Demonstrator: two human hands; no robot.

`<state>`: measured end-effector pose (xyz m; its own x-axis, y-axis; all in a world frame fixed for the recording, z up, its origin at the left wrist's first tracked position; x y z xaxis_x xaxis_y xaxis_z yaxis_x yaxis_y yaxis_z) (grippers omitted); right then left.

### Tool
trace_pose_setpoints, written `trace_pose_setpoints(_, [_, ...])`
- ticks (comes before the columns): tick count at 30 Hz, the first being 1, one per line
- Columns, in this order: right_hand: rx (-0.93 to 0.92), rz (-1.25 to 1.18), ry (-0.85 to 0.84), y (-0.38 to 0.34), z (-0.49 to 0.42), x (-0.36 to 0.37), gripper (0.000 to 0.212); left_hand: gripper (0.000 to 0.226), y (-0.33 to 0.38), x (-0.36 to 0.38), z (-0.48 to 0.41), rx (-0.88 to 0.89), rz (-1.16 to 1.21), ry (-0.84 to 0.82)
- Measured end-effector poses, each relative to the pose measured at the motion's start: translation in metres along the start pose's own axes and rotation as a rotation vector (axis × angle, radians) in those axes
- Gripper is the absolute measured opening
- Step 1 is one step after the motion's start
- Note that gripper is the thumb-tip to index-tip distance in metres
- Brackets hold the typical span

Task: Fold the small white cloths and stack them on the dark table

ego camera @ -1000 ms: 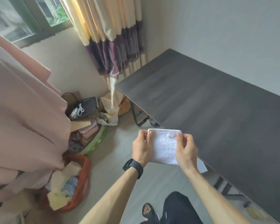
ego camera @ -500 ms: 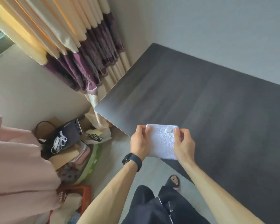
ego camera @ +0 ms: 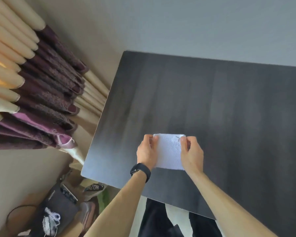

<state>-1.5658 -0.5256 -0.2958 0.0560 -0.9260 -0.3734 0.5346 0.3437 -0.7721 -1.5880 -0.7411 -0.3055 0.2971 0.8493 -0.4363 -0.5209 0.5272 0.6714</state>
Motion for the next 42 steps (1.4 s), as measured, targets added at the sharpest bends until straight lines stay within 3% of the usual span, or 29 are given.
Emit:
trace_pose_setpoints(5, [0.105, 0.124, 0.060, 0.010, -0.042, 0.039, 0.029, 0.021, -0.010, -0.018, -0.071, 0.018, -0.222, -0.046])
trace_pose_setpoints(11, [0.183, 0.315, 0.084, 0.017, -0.071, 0.063, 0.030, 0.035, -0.020, -0.038, -0.106, 0.070, -0.478, -0.020])
trace_pose_setpoints(15, [0.179, 0.272, 0.232, 0.018, -0.057, 0.051, 0.035, 0.054, -0.012, -0.052, -0.097, 0.320, -0.636, 0.090])
trace_pose_setpoints(19, [-0.092, 0.610, 0.174, 0.000, -0.045, 0.074, 0.043, 0.066, -0.011, -0.020, -0.081, 0.595, -0.906, -0.069])
trace_pose_setpoints(23, [-0.146, 0.882, 0.059, 0.008, -0.055, 0.103, 0.055, 0.069, -0.024, 0.002, -0.096, 0.556, -1.022, -0.190])
trace_pose_setpoints(28, [-0.076, 0.975, 0.036, 0.029, -0.065, 0.104, 0.058, 0.072, -0.044, 0.003, -0.108, 0.530, -1.056, -0.212])
trace_pose_setpoints(32, [-0.093, 0.966, 0.061, 0.029, -0.064, 0.103, 0.059, 0.074, -0.042, 0.003, -0.108, 0.525, -1.050, -0.214])
trace_pose_setpoints(37, [-0.061, 0.899, -0.043, 0.022, -0.057, 0.095, 0.064, 0.075, -0.031, -0.001, -0.098, 0.471, -1.098, -0.257])
trace_pose_setpoints(42, [0.003, 0.756, 0.078, 0.013, 0.006, 0.019, 0.061, 0.071, 0.012, 0.013, -0.051, 0.511, -1.174, -0.315])
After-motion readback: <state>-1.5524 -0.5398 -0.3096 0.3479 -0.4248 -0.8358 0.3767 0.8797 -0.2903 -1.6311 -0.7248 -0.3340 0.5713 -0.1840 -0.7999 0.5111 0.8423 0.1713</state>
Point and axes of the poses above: each hand's wrist, its own z-axis away from the middle knuckle, its own x-axis out of the palm, y = z × x, the point moved 10 cm from there along -z, towards the middle knuckle, and after that the axes turned 14 degrees about -y, right-handed, at the moved point
